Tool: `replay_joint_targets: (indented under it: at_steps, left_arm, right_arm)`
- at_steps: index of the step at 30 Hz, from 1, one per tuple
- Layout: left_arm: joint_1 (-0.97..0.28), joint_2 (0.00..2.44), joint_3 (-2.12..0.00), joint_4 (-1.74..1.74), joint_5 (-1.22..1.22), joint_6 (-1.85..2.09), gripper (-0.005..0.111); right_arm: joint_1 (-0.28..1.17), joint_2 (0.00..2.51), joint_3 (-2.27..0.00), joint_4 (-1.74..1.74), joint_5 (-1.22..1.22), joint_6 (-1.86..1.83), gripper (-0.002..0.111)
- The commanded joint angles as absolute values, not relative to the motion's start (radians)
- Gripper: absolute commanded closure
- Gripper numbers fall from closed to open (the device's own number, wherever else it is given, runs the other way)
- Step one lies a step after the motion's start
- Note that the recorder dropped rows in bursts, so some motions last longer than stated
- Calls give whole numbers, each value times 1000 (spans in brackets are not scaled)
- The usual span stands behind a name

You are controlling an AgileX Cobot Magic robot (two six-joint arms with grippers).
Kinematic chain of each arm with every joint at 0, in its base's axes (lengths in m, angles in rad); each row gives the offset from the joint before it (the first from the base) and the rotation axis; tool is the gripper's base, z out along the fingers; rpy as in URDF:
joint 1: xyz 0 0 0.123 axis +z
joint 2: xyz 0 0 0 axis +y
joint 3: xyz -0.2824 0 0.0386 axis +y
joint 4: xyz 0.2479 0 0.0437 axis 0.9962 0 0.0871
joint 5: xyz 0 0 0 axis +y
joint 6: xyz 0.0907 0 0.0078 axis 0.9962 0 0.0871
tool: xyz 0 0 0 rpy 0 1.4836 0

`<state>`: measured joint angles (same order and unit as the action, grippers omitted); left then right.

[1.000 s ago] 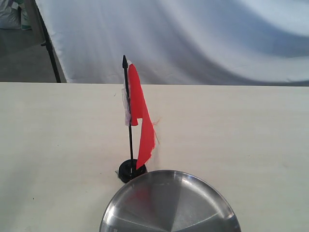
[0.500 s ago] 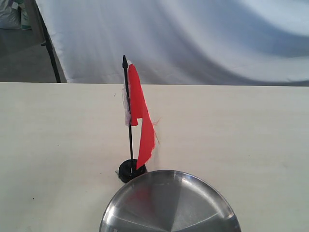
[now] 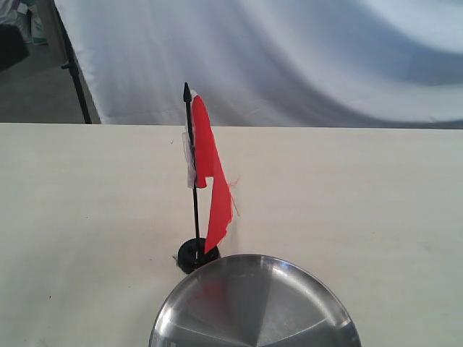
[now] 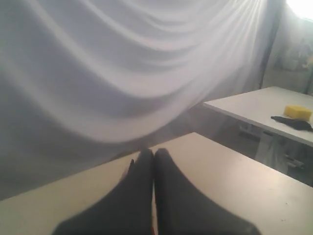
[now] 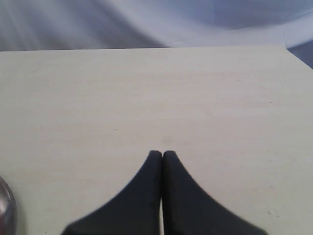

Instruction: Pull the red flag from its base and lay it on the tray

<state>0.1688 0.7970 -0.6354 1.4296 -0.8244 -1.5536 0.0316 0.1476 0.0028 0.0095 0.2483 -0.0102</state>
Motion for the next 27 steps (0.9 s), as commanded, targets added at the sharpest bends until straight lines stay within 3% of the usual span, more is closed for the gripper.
replay_joint_targets:
  at_steps: [1,6,11,18,21,24,27]
  left_arm:
    - [28,942,-772,1542,-747,-1556,107]
    - [-303,1081,-815,1744,-161,-1558,107]
    - [-444,1212,-815,1704,210,-1554,107]
    - [-513,1391,-816,1636,182,-1465,106]
    - [-513,1419,-822,1636,184,-1482,101]
    - [-513,1422,-823,1636,183,-1482,86]
    - [-513,1424,-832,1636,148,-1482,63]
  right_arm:
    - [29,144,0,7,252,-13,109]
    - [29,144,0,7,252,-13,109]
    - [29,144,0,7,252,-13,109]
    - [29,144,0,7,252,-13,109]
    - [29,144,0,7,252,-13,109]
    - [29,144,0,7,252,-13,109]
    - [29,144,0,7,252,-13,109]
